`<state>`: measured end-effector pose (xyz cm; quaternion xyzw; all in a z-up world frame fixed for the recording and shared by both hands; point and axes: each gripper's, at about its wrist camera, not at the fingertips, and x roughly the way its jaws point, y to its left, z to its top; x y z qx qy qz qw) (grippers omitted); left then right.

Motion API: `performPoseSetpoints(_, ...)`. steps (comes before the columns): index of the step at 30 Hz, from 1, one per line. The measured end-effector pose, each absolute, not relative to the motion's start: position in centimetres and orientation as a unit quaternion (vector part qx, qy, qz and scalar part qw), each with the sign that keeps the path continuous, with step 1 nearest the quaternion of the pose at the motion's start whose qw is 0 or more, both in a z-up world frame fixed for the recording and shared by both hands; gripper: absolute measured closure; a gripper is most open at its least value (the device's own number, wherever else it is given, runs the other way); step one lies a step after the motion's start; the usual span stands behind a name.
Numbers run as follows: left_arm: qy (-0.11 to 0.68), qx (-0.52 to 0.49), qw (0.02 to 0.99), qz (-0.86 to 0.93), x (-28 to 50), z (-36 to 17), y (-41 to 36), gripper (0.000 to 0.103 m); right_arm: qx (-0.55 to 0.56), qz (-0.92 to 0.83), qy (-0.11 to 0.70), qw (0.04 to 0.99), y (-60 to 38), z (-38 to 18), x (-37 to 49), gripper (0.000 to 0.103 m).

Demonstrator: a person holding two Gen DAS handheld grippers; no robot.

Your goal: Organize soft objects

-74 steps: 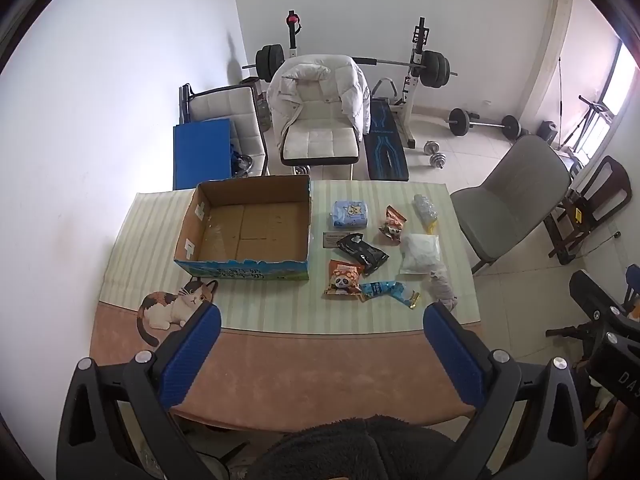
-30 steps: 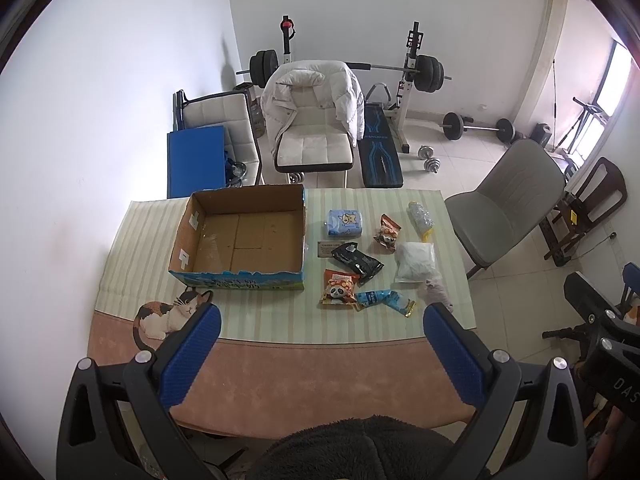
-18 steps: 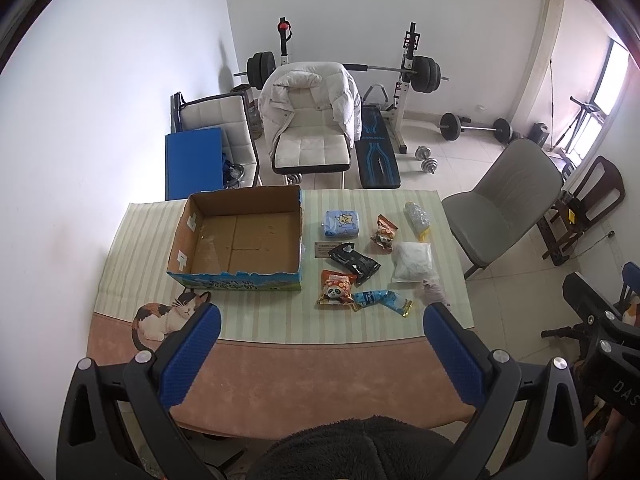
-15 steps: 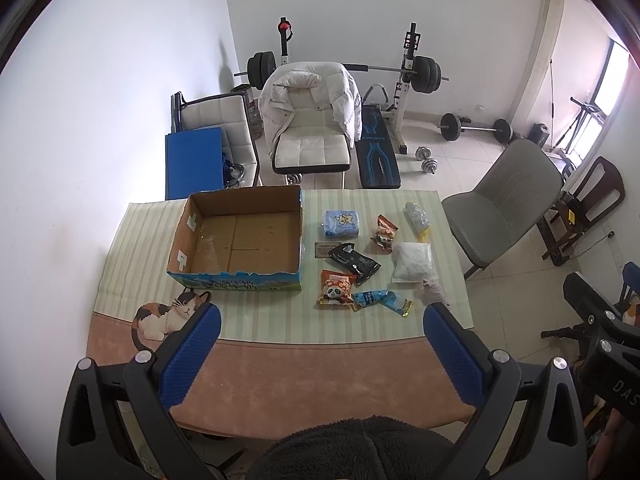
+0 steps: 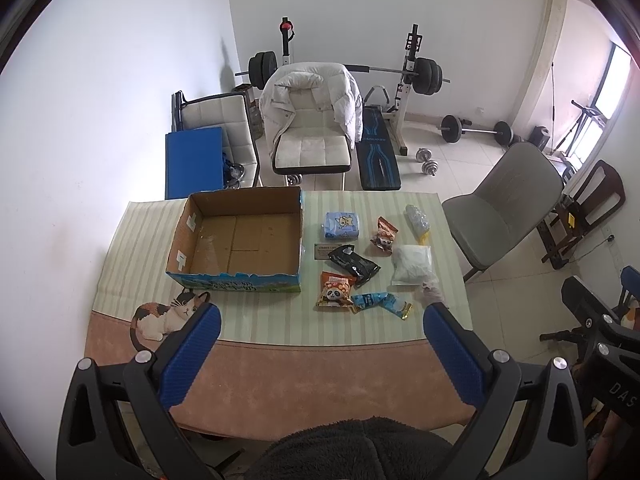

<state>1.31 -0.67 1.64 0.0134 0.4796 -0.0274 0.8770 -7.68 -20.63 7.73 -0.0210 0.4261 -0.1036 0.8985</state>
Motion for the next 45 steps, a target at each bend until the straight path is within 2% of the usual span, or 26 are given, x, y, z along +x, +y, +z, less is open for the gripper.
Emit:
performPoseSetpoints(9,0.472,0.01,0.881,-0.026,1.8,1.4,-0.7,0.0,-0.018,-0.106,0.424,0.899,-20.7,7.8,-7.8,0.0)
performPoseSetpoints(17,0.439,0.018,0.898,-0.009,9.0,-1.7,-1.3,0.0,-0.003,-0.132,0.416,0.9,-25.4,5.5,-3.8,0.0)
performPoseSetpoints(21,0.503,0.019,0.864,-0.02,14.8,-7.9,-2.2,0.0,0.041,-0.089,0.469,0.878,-28.5,0.4,1.2,0.0)
performPoseSetpoints(25,0.609,-0.033,0.791,-0.046,20.1,-17.6,-2.6,0.0,0.092,-0.052,0.537,0.837,-31.3,-7.6,7.6,0.0)
performPoseSetpoints(29,0.664,-0.076,0.743,-0.042,23.6,-24.8,-3.4,0.01,0.126,-0.041,0.603,0.787,-33.7,-16.9,13.6,0.0)
performPoseSetpoints(33,0.71,-0.132,0.69,-0.049,27.4,-31.0,-4.6,0.014,0.134,-0.031,0.67,0.729,-34.6,-26.4,19.2,0.0)
performPoseSetpoints(34,0.722,-0.148,0.675,-0.046,28.4,-32.6,-4.8,0.02,0.133,-0.032,0.681,0.719,-34.2,-28.4,20.1,0.0)
performPoseSetpoints(36,0.746,-0.184,0.639,-0.042,30.0,-35.7,-5.0,0.022,0.138,-0.02,0.697,0.703,-33.7,-32.0,21.9,0.0)
performPoseSetpoints(39,0.772,-0.216,0.597,-0.029,31.6,-39.6,-5.0,0.023,0.134,-0.025,0.71,0.691,-32.8,-35.3,23.8,0.0)
performPoseSetpoints(45,0.807,-0.175,0.563,-0.007,33.4,-44.5,-6.5,0.023,0.119,-0.039,0.726,0.676,-31.9,-38.8,25.8,0.0)
